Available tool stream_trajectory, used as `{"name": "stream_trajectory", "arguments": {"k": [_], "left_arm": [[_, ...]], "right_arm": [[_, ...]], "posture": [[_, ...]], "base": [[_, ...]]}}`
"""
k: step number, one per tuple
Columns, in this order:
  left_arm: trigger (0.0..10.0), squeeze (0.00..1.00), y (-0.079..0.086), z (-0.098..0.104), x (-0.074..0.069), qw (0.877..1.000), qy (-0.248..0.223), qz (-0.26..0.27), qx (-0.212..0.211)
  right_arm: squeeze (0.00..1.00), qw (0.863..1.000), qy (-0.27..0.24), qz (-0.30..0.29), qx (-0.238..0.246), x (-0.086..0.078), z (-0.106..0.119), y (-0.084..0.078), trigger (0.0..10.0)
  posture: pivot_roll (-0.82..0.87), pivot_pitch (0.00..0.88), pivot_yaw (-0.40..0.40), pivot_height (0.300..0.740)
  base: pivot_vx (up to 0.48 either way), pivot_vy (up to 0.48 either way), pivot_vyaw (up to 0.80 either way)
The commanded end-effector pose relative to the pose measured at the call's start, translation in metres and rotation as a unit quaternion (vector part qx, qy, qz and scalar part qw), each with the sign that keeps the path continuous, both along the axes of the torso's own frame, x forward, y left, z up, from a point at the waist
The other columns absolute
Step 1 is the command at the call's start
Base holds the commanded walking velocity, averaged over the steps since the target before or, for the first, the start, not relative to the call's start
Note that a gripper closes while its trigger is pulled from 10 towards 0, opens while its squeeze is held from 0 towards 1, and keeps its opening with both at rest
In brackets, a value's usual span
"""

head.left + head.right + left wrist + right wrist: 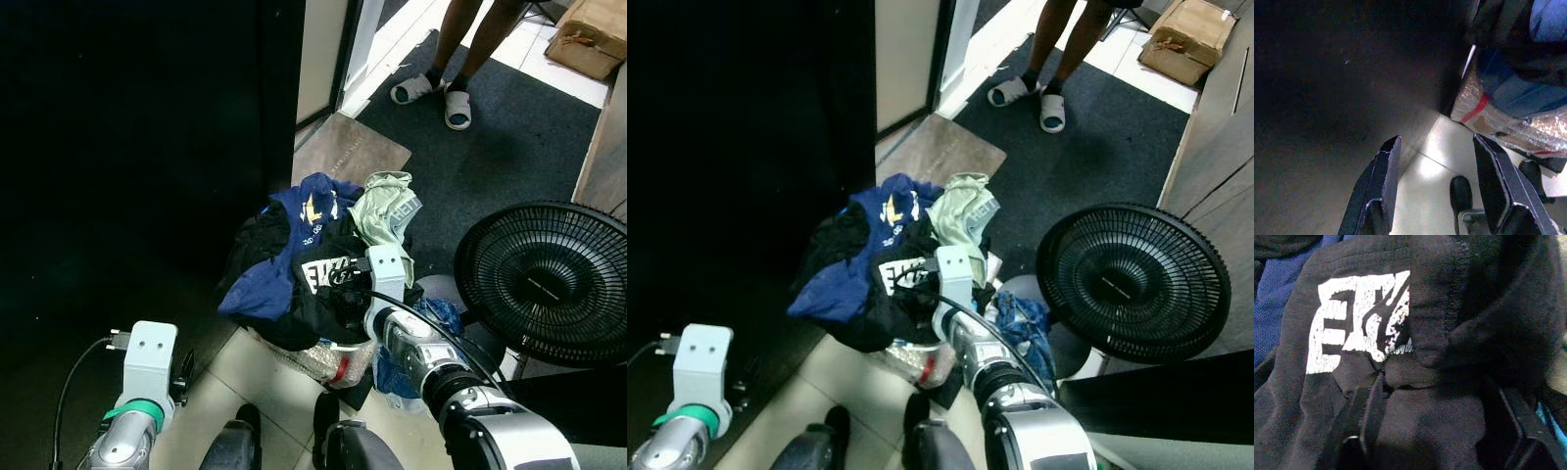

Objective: Clothes washing

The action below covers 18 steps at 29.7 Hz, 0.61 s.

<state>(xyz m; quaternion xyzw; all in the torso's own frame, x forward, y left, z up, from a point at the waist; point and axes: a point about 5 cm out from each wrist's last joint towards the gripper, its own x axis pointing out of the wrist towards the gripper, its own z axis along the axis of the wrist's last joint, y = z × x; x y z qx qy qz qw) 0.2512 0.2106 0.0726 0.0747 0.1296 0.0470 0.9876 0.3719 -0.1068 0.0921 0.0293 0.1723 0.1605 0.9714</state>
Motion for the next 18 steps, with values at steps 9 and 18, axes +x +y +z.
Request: {"name": "stream_trajectory", "arguments": {"k": [9,18], "left_arm": [[10.0,0.00,0.000,-0.014,-0.006,0.999,0.031,0.004,-0.005],[10.0,0.00,0.001,-0.016,-0.004,0.999,0.031,0.005,-0.005]], "right_arm": [[0.00,0.998,-0.053,-0.021,0.034,0.001,0.007,-0.007,0.0],[0.00,0.993,-0.109,-0.028,0.046,0.005,0.021,-0.011,0.0]], "posture": [[0.19,0.416,-0.028,0.740],[0.19,0.394,-0.027,0.740]], "base": [[0.000,0.000,0.00],[0.000,0.000,0.00]]}}
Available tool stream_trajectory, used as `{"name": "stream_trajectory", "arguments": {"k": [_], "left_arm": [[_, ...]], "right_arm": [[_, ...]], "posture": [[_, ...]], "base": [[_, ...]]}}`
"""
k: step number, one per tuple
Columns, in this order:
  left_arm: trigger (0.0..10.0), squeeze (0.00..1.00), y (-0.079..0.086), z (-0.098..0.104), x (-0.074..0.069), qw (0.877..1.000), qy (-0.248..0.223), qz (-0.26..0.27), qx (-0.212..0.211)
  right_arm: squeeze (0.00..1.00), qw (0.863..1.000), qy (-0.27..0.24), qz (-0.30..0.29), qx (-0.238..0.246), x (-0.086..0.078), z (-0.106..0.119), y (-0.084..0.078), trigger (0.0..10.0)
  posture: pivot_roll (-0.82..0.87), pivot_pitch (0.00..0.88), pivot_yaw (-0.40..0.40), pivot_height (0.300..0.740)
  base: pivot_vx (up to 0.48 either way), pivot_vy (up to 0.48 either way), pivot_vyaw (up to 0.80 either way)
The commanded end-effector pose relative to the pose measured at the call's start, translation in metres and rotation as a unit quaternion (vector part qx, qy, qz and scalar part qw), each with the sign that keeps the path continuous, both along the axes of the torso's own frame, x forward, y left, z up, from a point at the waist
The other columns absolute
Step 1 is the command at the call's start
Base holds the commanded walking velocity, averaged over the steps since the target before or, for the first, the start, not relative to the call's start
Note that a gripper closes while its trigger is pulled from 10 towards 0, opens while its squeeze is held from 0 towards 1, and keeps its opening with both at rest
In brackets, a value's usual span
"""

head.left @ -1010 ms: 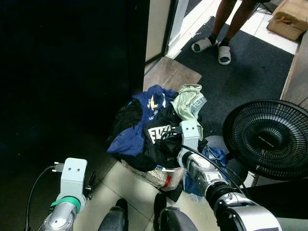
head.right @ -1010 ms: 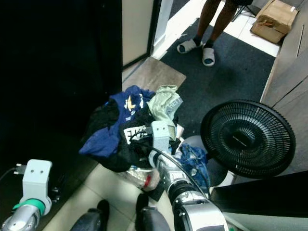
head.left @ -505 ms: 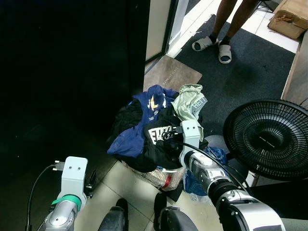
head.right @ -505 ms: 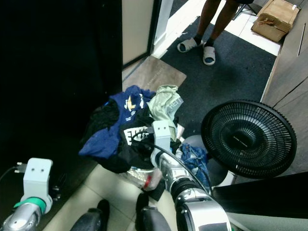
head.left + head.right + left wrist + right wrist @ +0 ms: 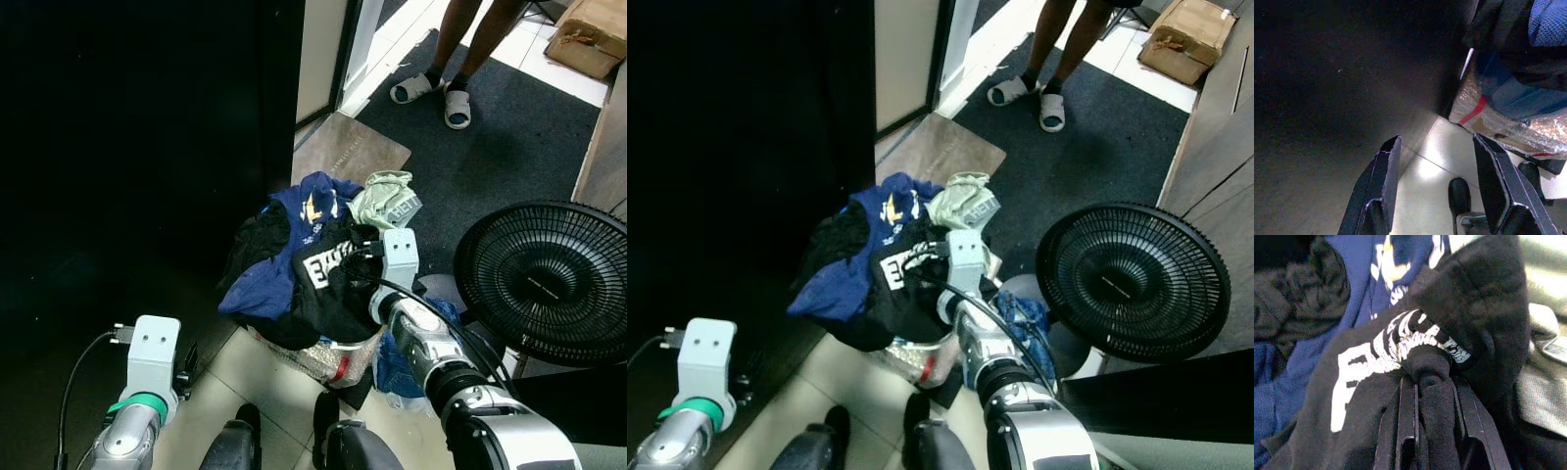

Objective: Clothes washing

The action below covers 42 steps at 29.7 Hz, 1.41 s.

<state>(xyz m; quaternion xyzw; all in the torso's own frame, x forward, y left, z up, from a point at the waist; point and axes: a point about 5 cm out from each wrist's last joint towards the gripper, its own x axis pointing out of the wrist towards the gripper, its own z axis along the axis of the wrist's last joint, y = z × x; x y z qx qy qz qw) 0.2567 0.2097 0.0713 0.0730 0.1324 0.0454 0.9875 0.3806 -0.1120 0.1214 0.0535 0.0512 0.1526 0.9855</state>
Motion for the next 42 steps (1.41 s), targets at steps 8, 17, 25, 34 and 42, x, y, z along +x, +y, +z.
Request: {"name": "stream_trajectory", "arguments": {"k": [8,17,25,34,42], "left_arm": [[10.0,0.00,0.004,-0.014,-0.002,1.000,0.023,0.007,-0.002],[10.0,0.00,0.001,-0.012,0.010,1.000,0.019,-0.015,0.002],[10.0,0.00,-0.002,-0.009,0.015,1.000,0.014,-0.027,0.003],[10.0,0.00,0.006,-0.012,0.005,1.000,0.010,-0.002,0.000],[10.0,0.00,0.006,-0.011,0.007,1.000,0.002,0.008,-0.008]], "right_arm": [[0.00,0.997,-0.053,-0.038,0.032,0.002,0.014,-0.020,0.0],[0.00,0.991,-0.092,-0.090,0.046,0.017,0.048,-0.048,10.0],[0.00,0.996,-0.051,-0.073,-0.012,0.010,0.025,-0.046,10.0],[0.00,0.980,-0.196,0.038,0.020,0.006,0.073,0.021,10.0],[0.00,0.937,-0.316,0.132,0.065,-0.033,0.131,0.060,10.0]], "posture": [[0.16,0.325,-0.009,0.740],[0.15,0.265,0.046,0.740],[0.15,0.266,0.046,0.740],[0.17,0.252,0.000,0.740],[0.15,0.220,-0.012,0.740]], "base": [[0.000,0.000,0.00],[0.000,0.000,0.00],[0.000,0.000,0.00],[0.000,0.000,0.00],[0.000,0.000,0.00]]}}
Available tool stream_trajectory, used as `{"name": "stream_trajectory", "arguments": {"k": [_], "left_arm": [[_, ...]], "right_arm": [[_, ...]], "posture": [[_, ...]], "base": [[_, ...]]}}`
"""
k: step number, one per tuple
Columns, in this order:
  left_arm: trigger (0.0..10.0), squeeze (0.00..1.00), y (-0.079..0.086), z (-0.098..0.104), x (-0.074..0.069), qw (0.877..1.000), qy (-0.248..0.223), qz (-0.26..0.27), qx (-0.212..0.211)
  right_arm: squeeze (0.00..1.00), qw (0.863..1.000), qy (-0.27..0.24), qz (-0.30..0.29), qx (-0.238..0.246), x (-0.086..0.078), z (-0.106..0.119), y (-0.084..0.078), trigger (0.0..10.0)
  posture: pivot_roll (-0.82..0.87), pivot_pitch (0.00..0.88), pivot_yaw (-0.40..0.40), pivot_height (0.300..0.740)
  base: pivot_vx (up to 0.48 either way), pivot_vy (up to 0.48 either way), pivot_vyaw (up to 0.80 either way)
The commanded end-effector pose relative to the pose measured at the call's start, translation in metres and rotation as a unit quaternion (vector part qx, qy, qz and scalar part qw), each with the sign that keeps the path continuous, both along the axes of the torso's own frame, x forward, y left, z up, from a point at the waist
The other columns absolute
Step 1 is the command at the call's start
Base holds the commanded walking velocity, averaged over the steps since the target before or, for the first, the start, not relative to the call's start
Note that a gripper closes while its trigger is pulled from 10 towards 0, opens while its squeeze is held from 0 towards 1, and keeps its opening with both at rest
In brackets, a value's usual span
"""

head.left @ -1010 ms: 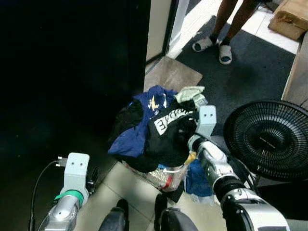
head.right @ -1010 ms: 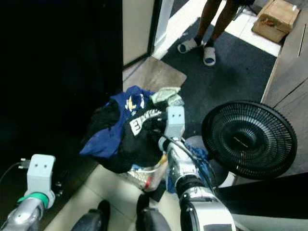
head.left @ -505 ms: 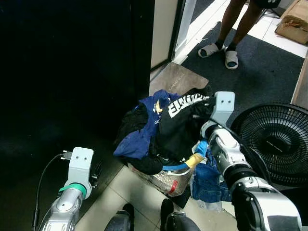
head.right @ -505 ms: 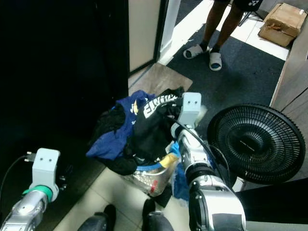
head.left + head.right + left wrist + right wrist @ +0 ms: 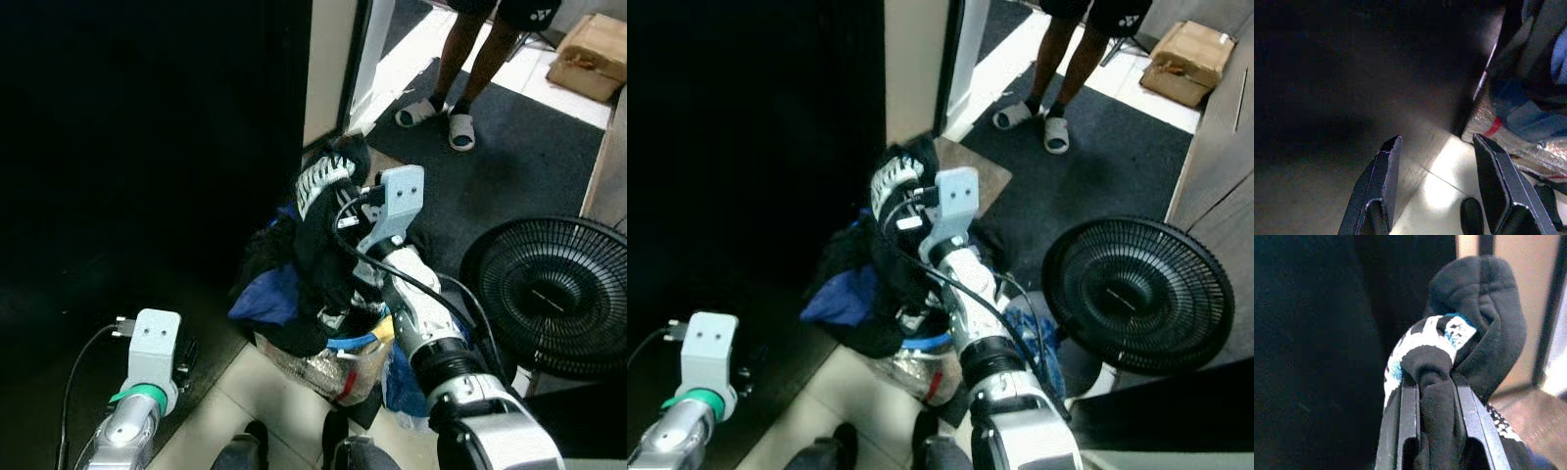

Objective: Clothes washing

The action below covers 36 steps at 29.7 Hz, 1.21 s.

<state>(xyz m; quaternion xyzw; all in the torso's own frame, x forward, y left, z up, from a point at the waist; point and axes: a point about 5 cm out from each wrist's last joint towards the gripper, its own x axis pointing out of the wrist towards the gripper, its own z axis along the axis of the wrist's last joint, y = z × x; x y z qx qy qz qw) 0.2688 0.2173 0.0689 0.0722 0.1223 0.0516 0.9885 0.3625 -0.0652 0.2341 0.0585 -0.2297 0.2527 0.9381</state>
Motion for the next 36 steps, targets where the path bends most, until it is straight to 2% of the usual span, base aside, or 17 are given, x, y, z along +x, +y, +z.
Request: {"name": "stream_trajectory", "arguments": {"k": [1,3,7,10,12,14,16,18,19,20,21,22,24,36], "left_arm": [[10.0,0.00,-0.002,-0.009,-0.005,1.000,0.012,0.003,-0.009],[10.0,0.00,-0.007,-0.009,-0.001,1.000,0.010,-0.001,-0.014],[10.0,0.00,-0.012,-0.009,0.002,1.000,0.008,-0.008,-0.019],[10.0,0.00,-0.025,-0.008,0.010,0.999,0.003,-0.023,-0.030],[10.0,0.00,-0.025,-0.008,0.010,0.999,0.003,-0.023,-0.030],[10.0,0.00,-0.039,-0.003,0.017,0.998,-0.009,-0.042,-0.042],[10.0,0.00,-0.044,-0.001,0.019,0.998,-0.014,-0.049,-0.046],[10.0,0.00,-0.044,-0.001,0.019,0.998,-0.014,-0.049,-0.046],[10.0,0.00,-0.051,0.004,0.022,0.997,-0.025,-0.056,-0.055],[10.0,0.00,-0.051,0.004,0.022,0.997,-0.025,-0.056,-0.055],[10.0,0.00,-0.059,0.013,0.027,0.995,-0.040,-0.067,-0.066],[10.0,0.00,-0.059,0.013,0.027,0.995,-0.040,-0.067,-0.066],[10.0,0.00,-0.069,0.022,0.032,0.992,-0.057,-0.079,-0.078],[10.0,0.00,-0.070,0.023,0.033,0.992,-0.061,-0.080,-0.080]], "right_arm": [[0.00,0.998,-0.042,0.042,0.002,-0.015,0.019,0.013,10.0],[0.00,0.995,-0.073,0.067,-0.015,-0.028,0.029,0.018,10.0],[0.00,0.993,-0.091,0.069,-0.019,-0.033,0.038,0.013,10.0],[0.00,0.991,-0.127,0.047,-0.011,-0.041,0.068,-0.010,10.0],[0.00,0.991,-0.127,0.047,-0.011,-0.041,0.068,-0.010,10.0],[0.00,0.989,-0.148,0.013,-0.012,-0.047,0.085,-0.028,10.0],[0.00,0.988,-0.151,0.001,-0.012,-0.050,0.088,-0.033,10.0],[0.00,0.988,-0.151,0.001,-0.012,-0.050,0.088,-0.033,10.0],[0.00,0.989,-0.143,-0.020,-0.014,-0.053,0.087,-0.039,10.0],[0.00,0.989,-0.143,-0.020,-0.014,-0.053,0.087,-0.039,10.0],[0.00,0.990,-0.132,-0.053,-0.013,-0.056,0.082,-0.049,10.0],[0.00,0.990,-0.132,-0.053,-0.013,-0.056,0.082,-0.049,10.0],[0.00,0.989,-0.119,-0.090,-0.014,-0.058,0.076,-0.059,10.0],[0.00,0.990,-0.104,-0.095,-0.017,-0.062,0.078,-0.061,10.0]], "posture": [[0.15,0.220,-0.012,0.740],[0.14,0.214,-0.011,0.740],[0.12,0.202,-0.013,0.740],[0.09,0.175,-0.013,0.740],[0.09,0.175,-0.013,0.740],[0.05,0.134,-0.015,0.740],[0.05,0.134,-0.015,0.740],[0.05,0.134,-0.015,0.740],[0.04,0.115,-0.018,0.740],[0.04,0.115,-0.018,0.740],[0.03,0.094,-0.018,0.740],[0.03,0.094,-0.018,0.740],[0.03,0.094,-0.018,0.740],[0.03,0.094,-0.018,0.740]], "base": [[0.000,0.000,0.00],[0.000,0.000,0.00],[0.000,0.000,0.00],[0.000,0.000,0.00],[0.000,0.000,0.00],[0.000,0.000,0.00],[0.000,0.000,0.00],[0.000,0.000,0.00],[0.000,0.000,0.00],[0.000,0.000,0.00],[0.000,0.000,0.00],[0.000,0.000,0.00],[0.000,0.000,0.00],[0.000,0.000,0.00]]}}
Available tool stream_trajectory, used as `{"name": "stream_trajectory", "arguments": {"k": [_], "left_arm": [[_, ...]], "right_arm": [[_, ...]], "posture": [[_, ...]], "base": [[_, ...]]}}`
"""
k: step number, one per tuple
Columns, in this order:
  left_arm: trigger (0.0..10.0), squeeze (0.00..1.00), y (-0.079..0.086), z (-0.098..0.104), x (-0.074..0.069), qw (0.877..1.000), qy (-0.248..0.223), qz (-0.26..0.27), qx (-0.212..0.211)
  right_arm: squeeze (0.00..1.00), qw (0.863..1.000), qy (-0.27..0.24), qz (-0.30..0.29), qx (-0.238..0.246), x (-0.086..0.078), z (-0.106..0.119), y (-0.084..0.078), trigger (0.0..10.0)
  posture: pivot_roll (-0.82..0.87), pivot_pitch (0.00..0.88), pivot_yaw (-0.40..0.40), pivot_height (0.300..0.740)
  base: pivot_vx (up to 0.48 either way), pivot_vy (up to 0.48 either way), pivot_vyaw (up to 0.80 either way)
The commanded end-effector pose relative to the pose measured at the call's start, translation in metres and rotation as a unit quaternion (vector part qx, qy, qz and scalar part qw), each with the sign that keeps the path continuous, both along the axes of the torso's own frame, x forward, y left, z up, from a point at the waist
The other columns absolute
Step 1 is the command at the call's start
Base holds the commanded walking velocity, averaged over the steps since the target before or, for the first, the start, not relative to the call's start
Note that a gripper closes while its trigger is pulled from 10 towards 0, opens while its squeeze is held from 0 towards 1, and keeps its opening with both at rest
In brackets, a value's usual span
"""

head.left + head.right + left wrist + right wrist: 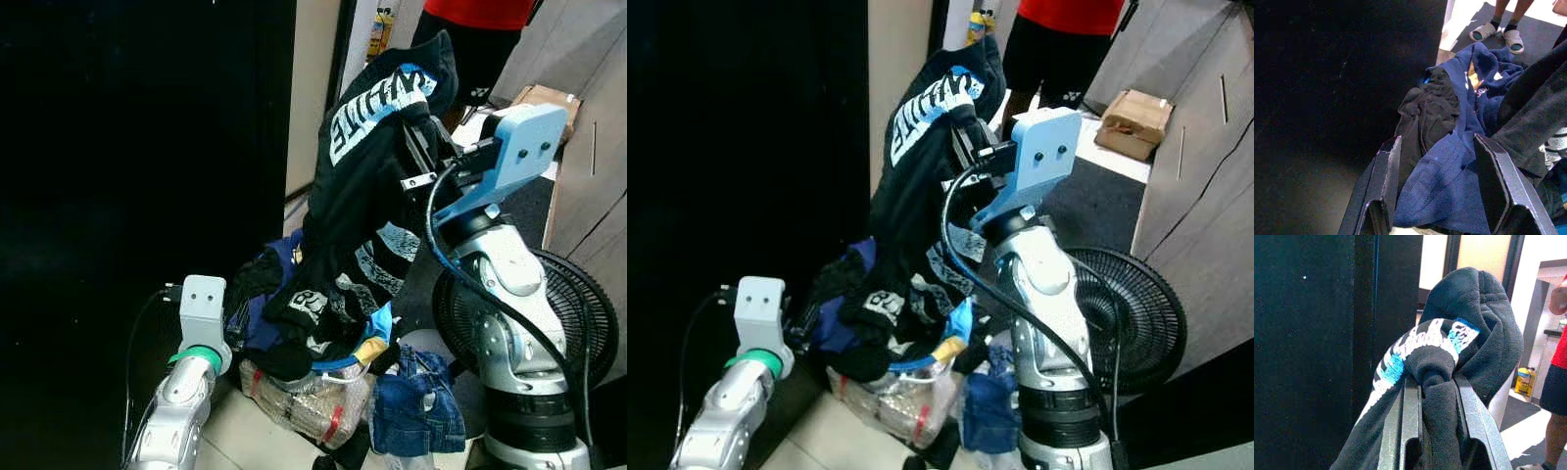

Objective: Clothes washing

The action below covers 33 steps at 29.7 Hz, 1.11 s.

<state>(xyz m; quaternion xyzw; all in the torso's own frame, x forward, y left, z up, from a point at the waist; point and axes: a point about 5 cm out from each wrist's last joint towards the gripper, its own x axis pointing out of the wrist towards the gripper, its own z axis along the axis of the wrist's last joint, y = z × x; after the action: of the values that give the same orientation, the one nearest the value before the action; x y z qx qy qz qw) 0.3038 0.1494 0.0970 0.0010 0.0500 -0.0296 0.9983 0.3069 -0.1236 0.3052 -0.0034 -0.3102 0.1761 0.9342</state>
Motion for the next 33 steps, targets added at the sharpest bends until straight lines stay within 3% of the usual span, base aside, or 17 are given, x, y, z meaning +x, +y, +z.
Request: {"name": "stream_trajectory", "arguments": {"k": [1,7,8,10,11,12,13,14,15,26,31,33], "left_arm": [[10.0,0.00,-0.002,-0.005,-0.002,1.000,0.010,-0.004,-0.002],[10.0,0.00,-0.002,-0.005,-0.002,1.000,0.010,-0.004,-0.002],[10.0,0.00,-0.008,0.001,0.002,1.000,0.000,-0.013,-0.006],[10.0,0.00,-0.008,0.001,0.002,1.000,0.000,-0.013,-0.006],[10.0,0.00,-0.014,0.009,0.006,1.000,-0.015,-0.025,-0.006],[10.0,0.00,-0.014,0.009,0.006,1.000,-0.015,-0.025,-0.006],[10.0,0.00,-0.015,0.013,0.008,0.999,-0.024,-0.030,-0.006],[10.0,0.00,-0.014,0.016,0.010,0.999,-0.030,-0.032,-0.004],[10.0,0.00,-0.012,0.017,0.010,0.999,-0.032,-0.029,-0.001],[10.0,0.00,-0.007,0.020,0.012,0.999,-0.036,-0.023,0.004],[10.0,0.00,-0.005,0.024,0.013,0.999,-0.043,-0.022,0.004],[10.0,0.00,-0.001,0.035,0.016,0.998,-0.061,-0.020,0.003]], "right_arm": [[0.00,1.000,-0.015,-0.006,0.002,-0.007,0.007,-0.003,10.0],[0.00,1.000,-0.012,-0.008,0.002,-0.009,0.007,-0.003,10.0],[0.00,0.999,-0.016,-0.039,0.018,-0.009,0.011,-0.016,10.0],[0.00,0.999,-0.016,-0.039,0.018,-0.009,0.011,-0.016,10.0],[0.00,0.992,0.077,-0.100,0.000,0.010,-0.052,-0.032,10.0],[0.00,0.992,0.077,-0.100,0.000,0.010,-0.052,-0.032,10.0],[0.00,0.978,0.155,-0.136,-0.018,0.013,-0.110,-0.042,10.0],[0.00,0.966,0.205,-0.153,-0.035,0.008,-0.148,-0.047,10.0],[0.00,0.960,0.229,-0.156,-0.042,0.004,-0.165,-0.047,10.0],[0.00,0.966,0.204,-0.155,-0.035,0.010,-0.148,-0.046,10.0],[0.00,0.972,0.172,-0.158,-0.031,0.011,-0.140,-0.046,10.0],[0.00,0.978,0.140,-0.155,-0.023,0.010,-0.126,-0.044,10.0]], "posture": [[0.03,0.094,-0.018,0.740],[0.03,0.094,-0.018,0.740],[0.01,0.069,-0.006,0.740],[0.01,0.069,-0.006,0.740],[0.00,0.025,0.008,0.740],[0.00,0.025,0.008,0.740],[0.00,0.025,0.008,0.740],[0.01,0.028,0.008,0.740],[0.01,0.029,0.009,0.740],[0.01,0.025,0.012,0.740],[0.01,0.017,0.016,0.740],[0.01,0.003,0.017,0.740]], "base": [[0.000,0.000,0.00],[0.000,0.000,0.00],[0.000,0.000,0.00],[0.000,0.000,0.00],[0.000,0.000,0.00],[0.000,0.000,0.00],[0.000,0.000,0.00],[0.000,0.000,0.00],[0.000,0.000,0.00],[0.000,0.000,0.00],[0.000,0.000,0.00],[0.000,0.000,0.00]]}}
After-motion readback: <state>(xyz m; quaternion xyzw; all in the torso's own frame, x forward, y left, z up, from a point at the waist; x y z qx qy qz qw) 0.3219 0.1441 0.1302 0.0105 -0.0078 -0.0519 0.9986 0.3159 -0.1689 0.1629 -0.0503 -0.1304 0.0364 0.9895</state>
